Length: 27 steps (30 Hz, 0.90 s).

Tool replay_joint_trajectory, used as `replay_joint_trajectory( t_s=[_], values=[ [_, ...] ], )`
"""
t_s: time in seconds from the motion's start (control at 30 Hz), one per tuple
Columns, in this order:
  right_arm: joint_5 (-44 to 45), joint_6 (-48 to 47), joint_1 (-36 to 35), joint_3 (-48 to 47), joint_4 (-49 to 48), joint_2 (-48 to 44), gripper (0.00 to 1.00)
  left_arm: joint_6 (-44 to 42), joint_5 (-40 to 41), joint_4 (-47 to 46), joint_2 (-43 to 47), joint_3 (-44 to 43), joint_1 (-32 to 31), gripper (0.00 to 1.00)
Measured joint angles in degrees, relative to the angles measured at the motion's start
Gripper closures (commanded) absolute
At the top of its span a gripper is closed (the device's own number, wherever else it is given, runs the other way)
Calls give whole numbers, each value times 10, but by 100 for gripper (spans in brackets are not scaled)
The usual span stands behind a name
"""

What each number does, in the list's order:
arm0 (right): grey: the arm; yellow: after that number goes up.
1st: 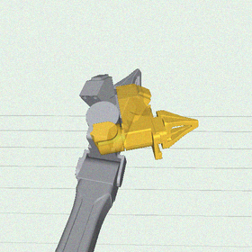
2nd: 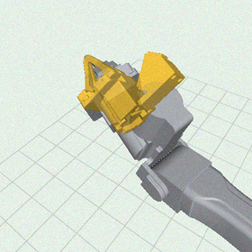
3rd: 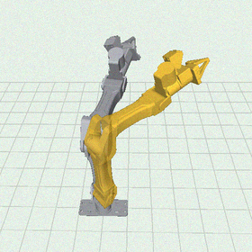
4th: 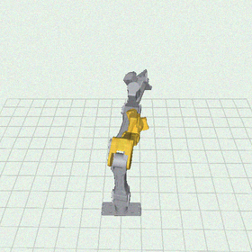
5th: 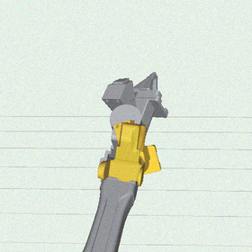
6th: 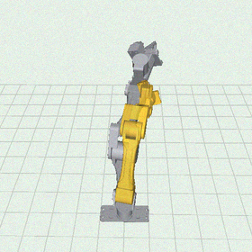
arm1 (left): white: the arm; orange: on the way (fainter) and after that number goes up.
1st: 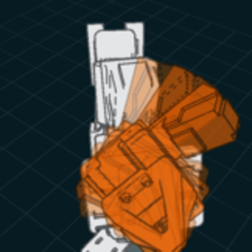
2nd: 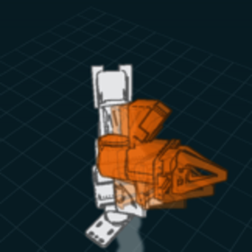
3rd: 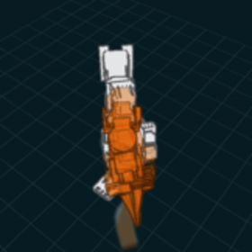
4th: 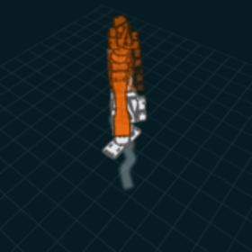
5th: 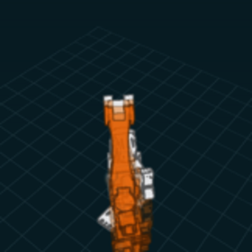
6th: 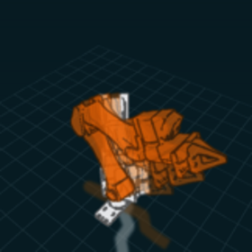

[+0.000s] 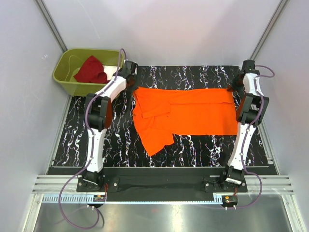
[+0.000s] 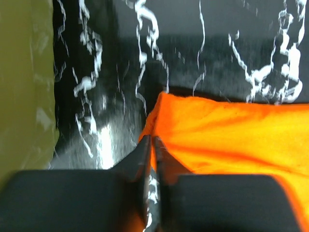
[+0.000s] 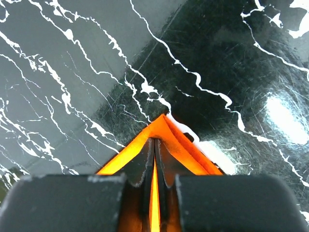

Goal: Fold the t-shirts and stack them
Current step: Fold the tshirt

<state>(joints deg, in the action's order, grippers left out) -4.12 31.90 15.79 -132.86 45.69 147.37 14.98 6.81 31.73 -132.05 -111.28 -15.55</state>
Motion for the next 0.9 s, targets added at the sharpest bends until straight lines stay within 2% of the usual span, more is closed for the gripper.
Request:
replay_joint_trajectory(
  t_s=[0.07,0.13,0.17,0.23,0.27,0.3,0.4,0.57,0.73,0.8,0.9],
  values=[
    [-5,0,1,-7,5,3,88,-10,7,3,-15,-25,0,55],
    [-12,0,2,-21,16,9,82,-19,15,8,-17,-34,-2,50],
    [-14,0,2,-28,26,10,73,-26,20,13,-17,-38,-3,47],
    [-14,0,2,-41,48,10,65,-37,32,17,-14,-42,-6,45],
    [-14,0,2,-49,60,10,57,-44,39,22,-11,-42,-9,44],
    [-13,1,2,-55,71,10,55,-49,46,28,-4,-41,-12,42],
    [-9,-2,2,-43,99,-7,46,-46,53,46,43,-14,-26,40],
    [-7,-6,-3,70,133,-117,35,-15,12,68,218,103,-54,45],
    [-5,-15,-47,258,114,-319,33,11,-92,48,431,303,-67,45],
    [-21,-14,-77,339,96,-406,34,18,-132,47,474,363,-66,46],
    [-71,-12,-109,457,75,-510,37,32,-189,42,494,442,-65,50]
  ],
)
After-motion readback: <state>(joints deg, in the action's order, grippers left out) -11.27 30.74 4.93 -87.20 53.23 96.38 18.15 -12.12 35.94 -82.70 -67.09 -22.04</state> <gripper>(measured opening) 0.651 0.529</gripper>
